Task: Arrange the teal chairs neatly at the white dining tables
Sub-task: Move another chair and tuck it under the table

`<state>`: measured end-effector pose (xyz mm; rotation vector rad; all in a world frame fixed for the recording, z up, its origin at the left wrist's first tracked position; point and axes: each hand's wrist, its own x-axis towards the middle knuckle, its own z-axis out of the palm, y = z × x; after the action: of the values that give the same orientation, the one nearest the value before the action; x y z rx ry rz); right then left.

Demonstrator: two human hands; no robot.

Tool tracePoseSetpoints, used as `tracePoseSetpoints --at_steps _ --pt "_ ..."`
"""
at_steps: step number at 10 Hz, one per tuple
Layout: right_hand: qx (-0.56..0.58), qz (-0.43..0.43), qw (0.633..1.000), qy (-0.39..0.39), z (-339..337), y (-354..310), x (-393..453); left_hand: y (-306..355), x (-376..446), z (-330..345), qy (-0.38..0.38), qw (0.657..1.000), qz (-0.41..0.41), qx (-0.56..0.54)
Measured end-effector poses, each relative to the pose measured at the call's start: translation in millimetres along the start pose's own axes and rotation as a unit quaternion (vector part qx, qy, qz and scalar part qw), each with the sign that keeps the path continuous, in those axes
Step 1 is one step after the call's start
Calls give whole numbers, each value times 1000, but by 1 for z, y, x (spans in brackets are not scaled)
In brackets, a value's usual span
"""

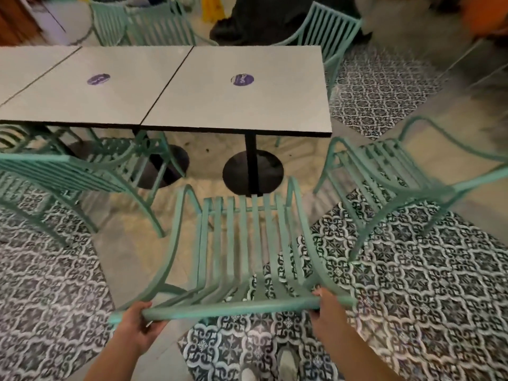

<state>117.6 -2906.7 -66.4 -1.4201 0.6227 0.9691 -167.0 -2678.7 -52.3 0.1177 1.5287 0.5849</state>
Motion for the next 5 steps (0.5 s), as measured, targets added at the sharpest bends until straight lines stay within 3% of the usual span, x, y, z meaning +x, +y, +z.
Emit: tracePoseSetpoints --at_steps 1,2,3,4,5 --pt "162 35 980 108 15 22 2 15 6 1 -14 999 -4 47" --pt "91 23 991 98 24 15 -9 33 6 4 -25 998 3 51" --pt "135 26 986 90 38 27 -15 55 18 5 -37 997 -13 70" --pt "38 3 992 119 60 49 -25 83 35 5 -31 993 -12 114" --pt "112 47 986 113 73 53 -26 95 51 6 -48 993 -18 109"
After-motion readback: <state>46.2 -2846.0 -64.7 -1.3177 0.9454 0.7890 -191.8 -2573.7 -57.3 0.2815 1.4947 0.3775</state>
